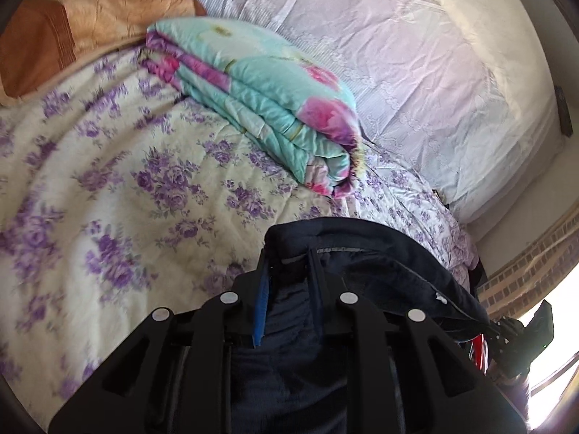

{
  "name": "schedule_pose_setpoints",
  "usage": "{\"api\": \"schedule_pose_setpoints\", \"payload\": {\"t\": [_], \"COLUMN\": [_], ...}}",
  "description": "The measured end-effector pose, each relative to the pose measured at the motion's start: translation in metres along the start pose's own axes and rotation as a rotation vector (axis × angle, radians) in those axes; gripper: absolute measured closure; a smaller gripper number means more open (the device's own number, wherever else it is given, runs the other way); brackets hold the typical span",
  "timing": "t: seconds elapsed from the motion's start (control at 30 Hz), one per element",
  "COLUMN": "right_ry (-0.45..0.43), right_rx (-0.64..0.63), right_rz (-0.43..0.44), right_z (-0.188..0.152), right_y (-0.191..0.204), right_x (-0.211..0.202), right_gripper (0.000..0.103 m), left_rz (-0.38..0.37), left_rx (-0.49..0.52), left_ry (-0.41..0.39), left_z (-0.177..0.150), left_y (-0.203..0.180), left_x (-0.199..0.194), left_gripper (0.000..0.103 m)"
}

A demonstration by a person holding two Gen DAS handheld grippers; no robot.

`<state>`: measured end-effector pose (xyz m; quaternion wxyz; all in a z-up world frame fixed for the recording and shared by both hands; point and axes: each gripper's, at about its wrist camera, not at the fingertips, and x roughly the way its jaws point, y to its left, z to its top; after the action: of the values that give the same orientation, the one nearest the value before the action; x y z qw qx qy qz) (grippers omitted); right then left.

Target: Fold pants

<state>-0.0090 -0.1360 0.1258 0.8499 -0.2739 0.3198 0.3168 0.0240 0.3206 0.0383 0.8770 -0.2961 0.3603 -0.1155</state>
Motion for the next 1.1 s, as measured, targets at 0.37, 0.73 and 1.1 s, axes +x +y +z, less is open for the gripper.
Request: {"api": "schedule_pose_setpoints", "payload": {"t": [0.37,0.73,1.1], "right_ry": [-0.03,-0.01,-0.016], "right_rx": [-0.014,0.003,-0.007], "right_rz": [0.044,0.063,0.062], "right_z": [-0.068,-0.093,-0.097], "right_y": [0.078,0.099,0.101], "right_x": [-0.049,-0.052,-0.059], "right_gripper": [0.096,0.096,0.096], "left_rz": [0.015,-0.107,-0.106], "left_rx": [-0.001,-0.249,-0.317], "left_ry": [0.038,0.124,0.027], "left_z": [-0.064,-0.126,-0.135], "left_y": [0.014,0.026,0.017], "left_x": [-0.047,-0.049,-0.072], "left_gripper": [0.083,0.076,0.059]}}
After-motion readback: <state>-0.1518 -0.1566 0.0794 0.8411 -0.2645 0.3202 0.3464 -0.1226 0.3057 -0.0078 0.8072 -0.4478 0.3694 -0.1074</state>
